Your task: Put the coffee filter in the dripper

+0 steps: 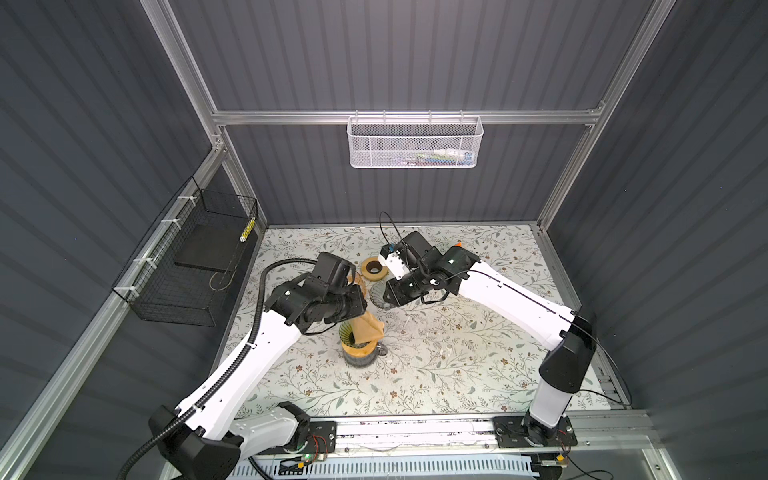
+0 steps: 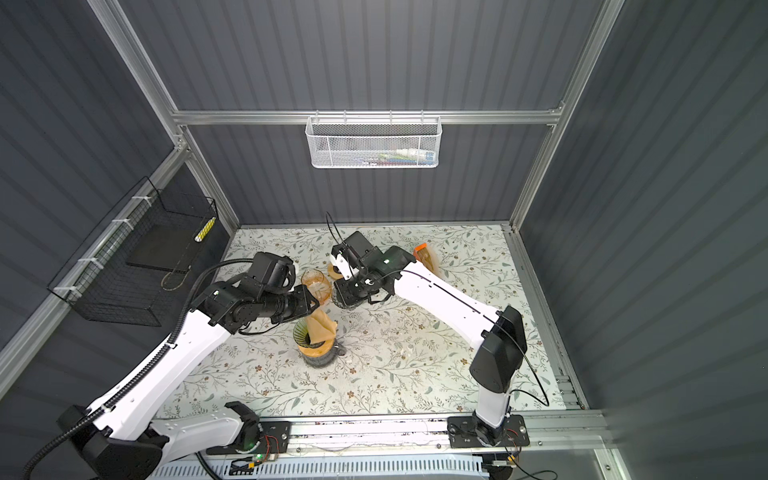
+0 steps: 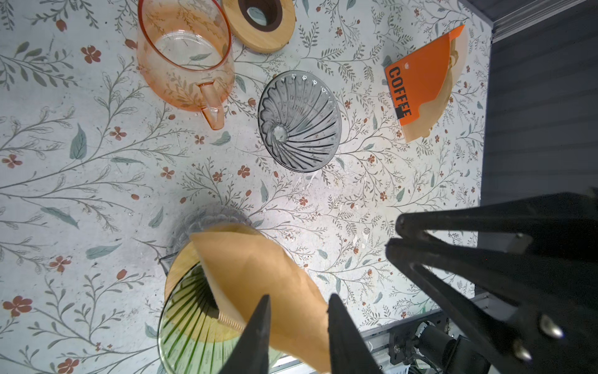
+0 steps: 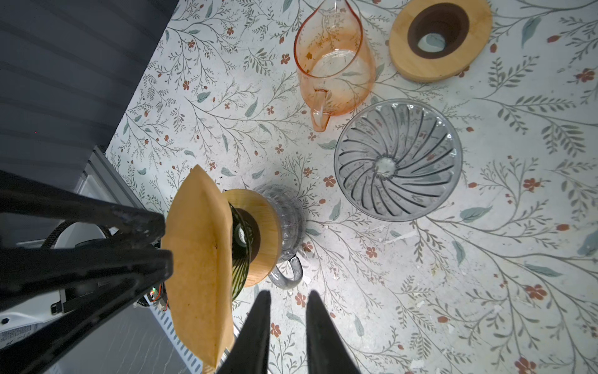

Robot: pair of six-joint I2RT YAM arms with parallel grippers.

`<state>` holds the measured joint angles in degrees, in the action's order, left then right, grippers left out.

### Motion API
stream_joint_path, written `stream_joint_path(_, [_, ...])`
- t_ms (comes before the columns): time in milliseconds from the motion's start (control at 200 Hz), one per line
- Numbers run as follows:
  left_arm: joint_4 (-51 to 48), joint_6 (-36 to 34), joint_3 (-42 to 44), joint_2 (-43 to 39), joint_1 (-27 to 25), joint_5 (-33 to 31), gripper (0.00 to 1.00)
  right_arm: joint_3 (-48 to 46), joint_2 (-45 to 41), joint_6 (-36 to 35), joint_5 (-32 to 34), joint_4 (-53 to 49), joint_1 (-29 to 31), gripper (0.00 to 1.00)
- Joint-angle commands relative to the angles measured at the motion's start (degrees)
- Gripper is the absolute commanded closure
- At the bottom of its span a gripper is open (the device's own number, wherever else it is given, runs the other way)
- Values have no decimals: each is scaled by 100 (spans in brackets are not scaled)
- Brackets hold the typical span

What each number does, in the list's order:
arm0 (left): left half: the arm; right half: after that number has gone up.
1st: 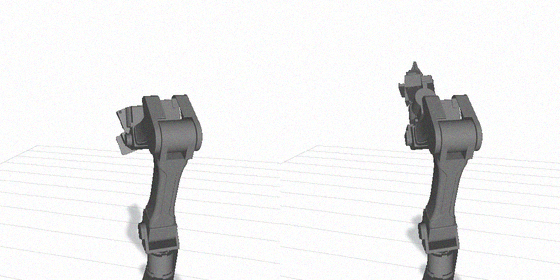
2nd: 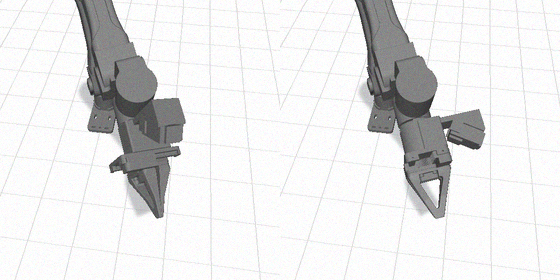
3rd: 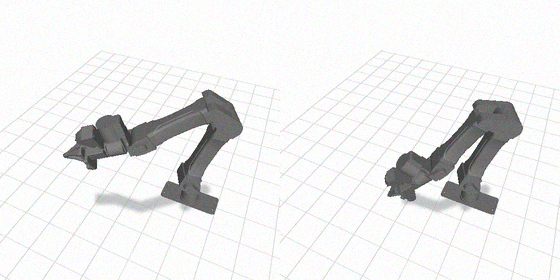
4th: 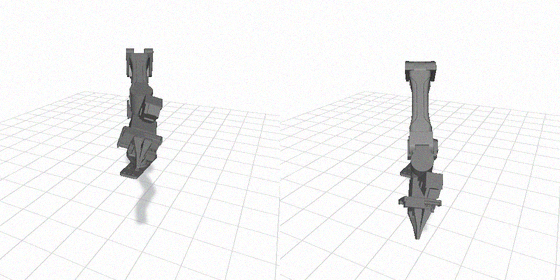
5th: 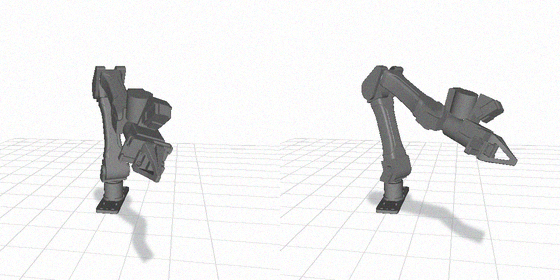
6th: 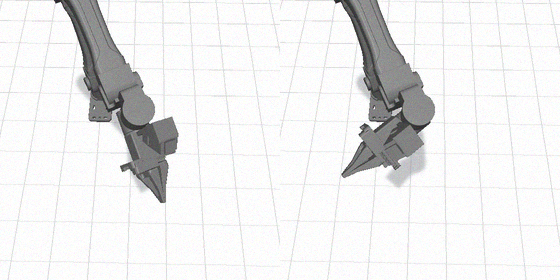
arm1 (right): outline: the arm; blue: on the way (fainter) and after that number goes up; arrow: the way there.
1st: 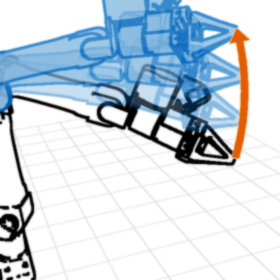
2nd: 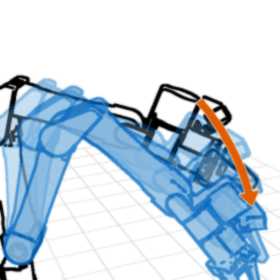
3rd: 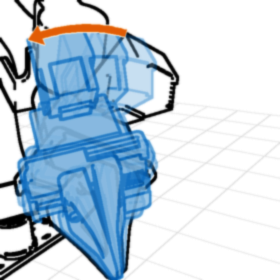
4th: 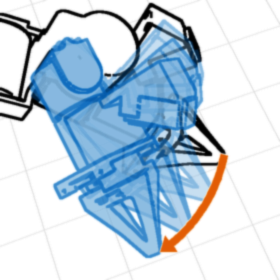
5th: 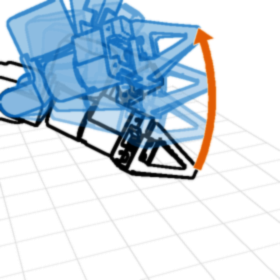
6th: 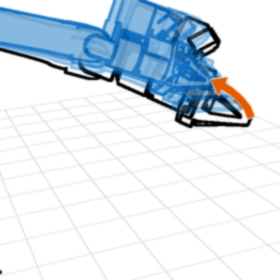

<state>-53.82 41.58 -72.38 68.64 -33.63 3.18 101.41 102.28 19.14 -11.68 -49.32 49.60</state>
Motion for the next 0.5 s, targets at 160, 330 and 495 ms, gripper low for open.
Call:
stream_joint_path(160, [109,-32,263,-93,-21,108,69,-203,-297,-4,244,-25,-91,77])
stream_joint_path(330, [52,77,484,-386,-21,46,69,-67,-213,-83,-18,-98,-83,77])
stream_joint_path(495, [-90,171,605,-608,-21,-27,69,177,-45,-192,-244,-197,67,73])
